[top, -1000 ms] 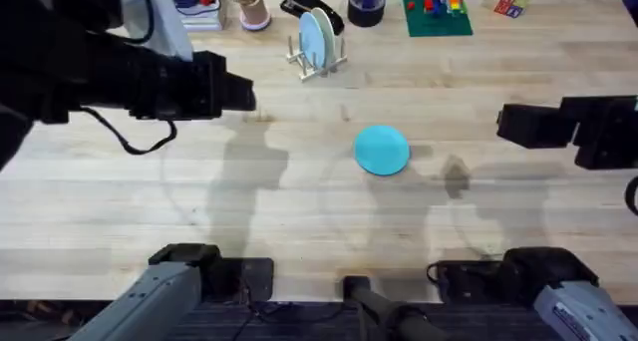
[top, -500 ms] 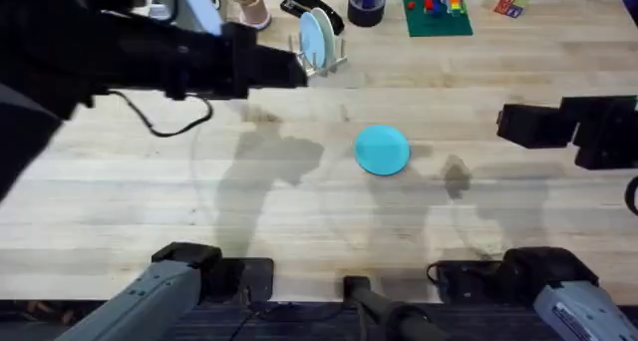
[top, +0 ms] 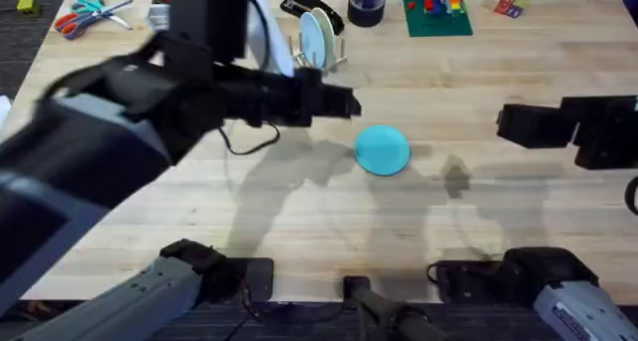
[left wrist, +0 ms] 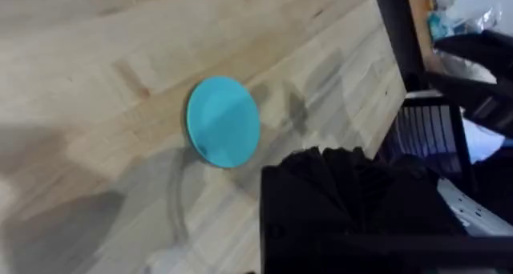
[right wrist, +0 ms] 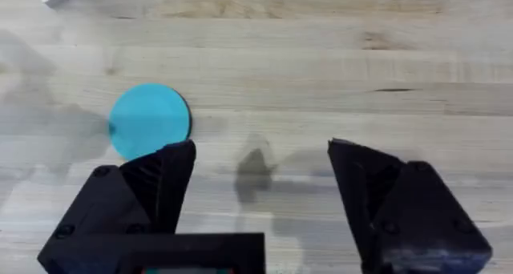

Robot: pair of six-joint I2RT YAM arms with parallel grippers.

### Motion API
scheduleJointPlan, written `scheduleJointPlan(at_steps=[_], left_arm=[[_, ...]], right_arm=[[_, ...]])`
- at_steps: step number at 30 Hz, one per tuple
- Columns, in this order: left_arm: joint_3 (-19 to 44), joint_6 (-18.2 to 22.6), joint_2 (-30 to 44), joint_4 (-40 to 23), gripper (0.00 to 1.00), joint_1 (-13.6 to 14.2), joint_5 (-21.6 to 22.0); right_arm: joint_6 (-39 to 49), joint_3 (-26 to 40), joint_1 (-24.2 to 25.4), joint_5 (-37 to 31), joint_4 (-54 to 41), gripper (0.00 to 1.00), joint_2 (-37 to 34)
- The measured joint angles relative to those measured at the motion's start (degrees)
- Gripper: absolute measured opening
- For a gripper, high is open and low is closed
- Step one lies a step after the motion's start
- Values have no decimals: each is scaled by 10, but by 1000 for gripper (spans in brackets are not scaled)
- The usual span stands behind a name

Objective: Pick up the plates from the table one by one and place each into a slot on the dish rack.

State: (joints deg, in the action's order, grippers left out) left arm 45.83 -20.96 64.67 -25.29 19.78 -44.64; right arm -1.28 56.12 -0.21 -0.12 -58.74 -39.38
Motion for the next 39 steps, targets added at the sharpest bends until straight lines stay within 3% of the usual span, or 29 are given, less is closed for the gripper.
scheduleJointPlan(at_steps=[5, 10, 39], left_arm=[[-8, -18, 61, 17, 41, 34, -3], [-8, -23, 123, 51, 43, 51, -7], [-8, -31, 315, 160, 41, 55, -21]], right_arm=[[0, 0, 0, 0, 0, 995, 0], [0, 0, 0, 0, 0, 995, 0], [0, 0, 0, 0, 0, 993, 0]])
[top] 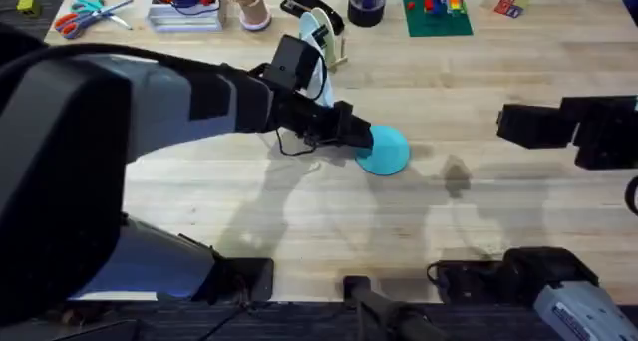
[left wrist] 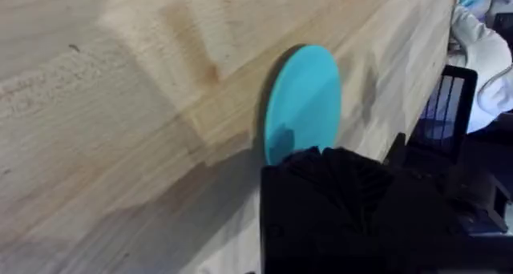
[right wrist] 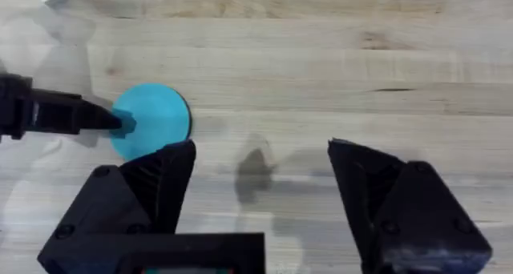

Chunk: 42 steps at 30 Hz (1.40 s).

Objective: Pick up the plates from the table one by one and place each into a slot on the dish rack.

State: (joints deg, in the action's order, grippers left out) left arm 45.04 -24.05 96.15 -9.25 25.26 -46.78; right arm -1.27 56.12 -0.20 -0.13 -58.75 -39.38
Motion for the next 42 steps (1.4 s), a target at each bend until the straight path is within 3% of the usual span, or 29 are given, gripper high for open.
scheduleJointPlan(at_steps=[6, 16, 27, 35, 42], left_arm=[[0, 0, 28, 10, 43, 0, -2], [2, 0, 66, 33, 43, 0, -44], [2, 0, 67, 35, 43, 0, -46], [2, 0, 67, 35, 43, 0, -46], [2, 0, 67, 36, 43, 0, -46]], right_arm=[[0, 0, 0, 0, 0, 995, 0], [0, 0, 0, 0, 0, 995, 0], [0, 0, 0, 4, -2, 993, 0], [0, 1, 0, 93, -7, 993, -12], [0, 1, 0, 169, -27, 993, -95]])
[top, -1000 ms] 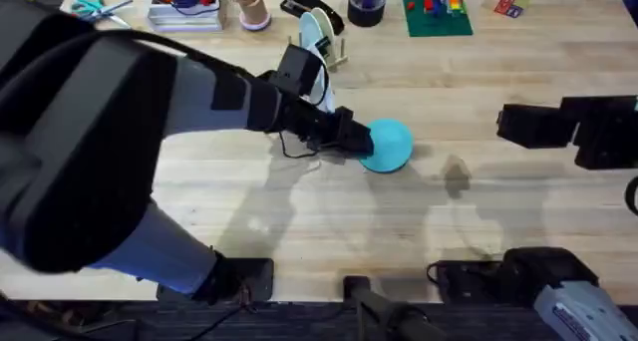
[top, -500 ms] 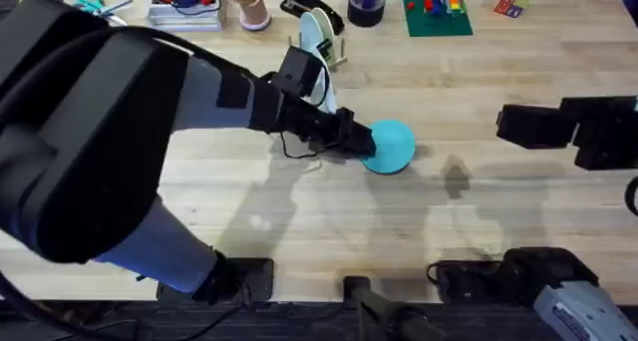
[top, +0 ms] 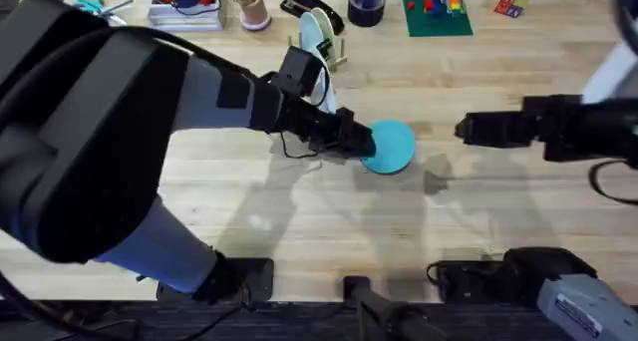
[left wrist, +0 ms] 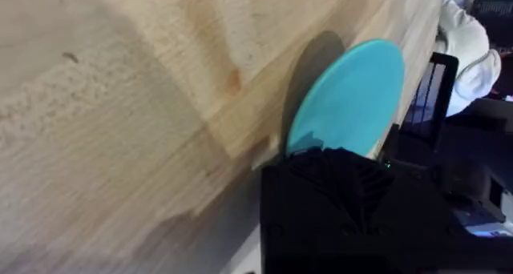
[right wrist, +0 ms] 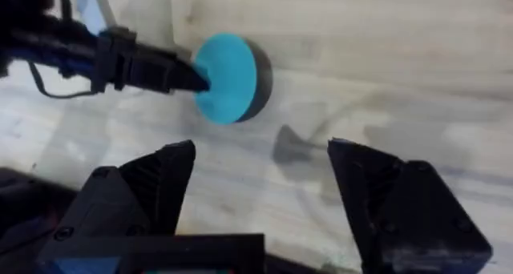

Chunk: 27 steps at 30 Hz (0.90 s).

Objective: Pick up the plates from the table one by one and place each into a slot on the dish rack.

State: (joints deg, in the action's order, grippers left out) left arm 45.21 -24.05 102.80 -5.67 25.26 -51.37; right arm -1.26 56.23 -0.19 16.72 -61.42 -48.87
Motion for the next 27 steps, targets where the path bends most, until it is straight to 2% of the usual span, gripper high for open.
scheduleJointPlan(at_steps=[15, 27], left_arm=[[0, 0, 0, 0, 43, 0, 0], [0, 0, 0, 0, 43, 0, 0]], right_arm=[[80, 0, 7, 134, 6, 986, -259], [140, 0, 34, 238, 79, 992, -424]])
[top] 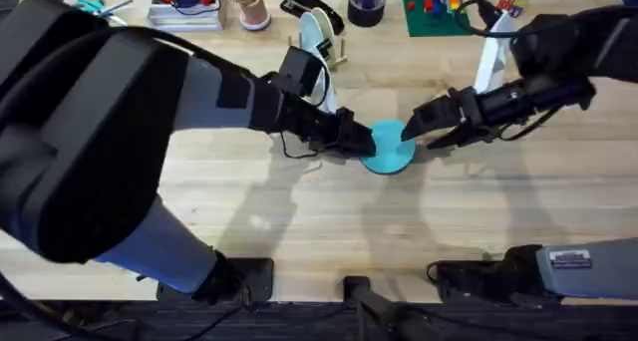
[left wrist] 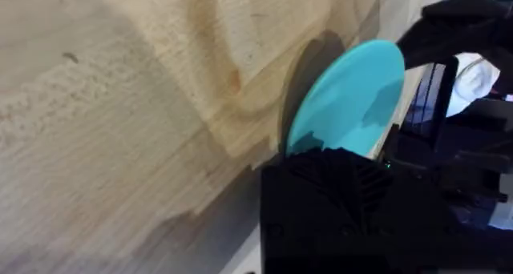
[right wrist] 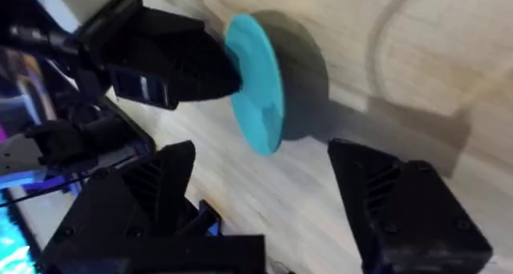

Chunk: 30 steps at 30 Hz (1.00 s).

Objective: Pick up the plates from the table one by one and place each into a slot on the dish rack.

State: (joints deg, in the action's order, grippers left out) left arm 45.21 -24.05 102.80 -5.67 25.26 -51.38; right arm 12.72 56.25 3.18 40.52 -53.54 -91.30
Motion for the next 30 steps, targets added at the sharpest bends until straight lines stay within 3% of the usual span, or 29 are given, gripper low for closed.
scheduleJointPlan(at_steps=[13, 30], left_arm=[[0, 0, 0, 0, 43, 0, 0], [0, 0, 0, 0, 43, 0, 0]], right_arm=[[6, 1, -3, 30, 38, 992, -37], [-21, 1, -64, 33, 86, 992, -38]])
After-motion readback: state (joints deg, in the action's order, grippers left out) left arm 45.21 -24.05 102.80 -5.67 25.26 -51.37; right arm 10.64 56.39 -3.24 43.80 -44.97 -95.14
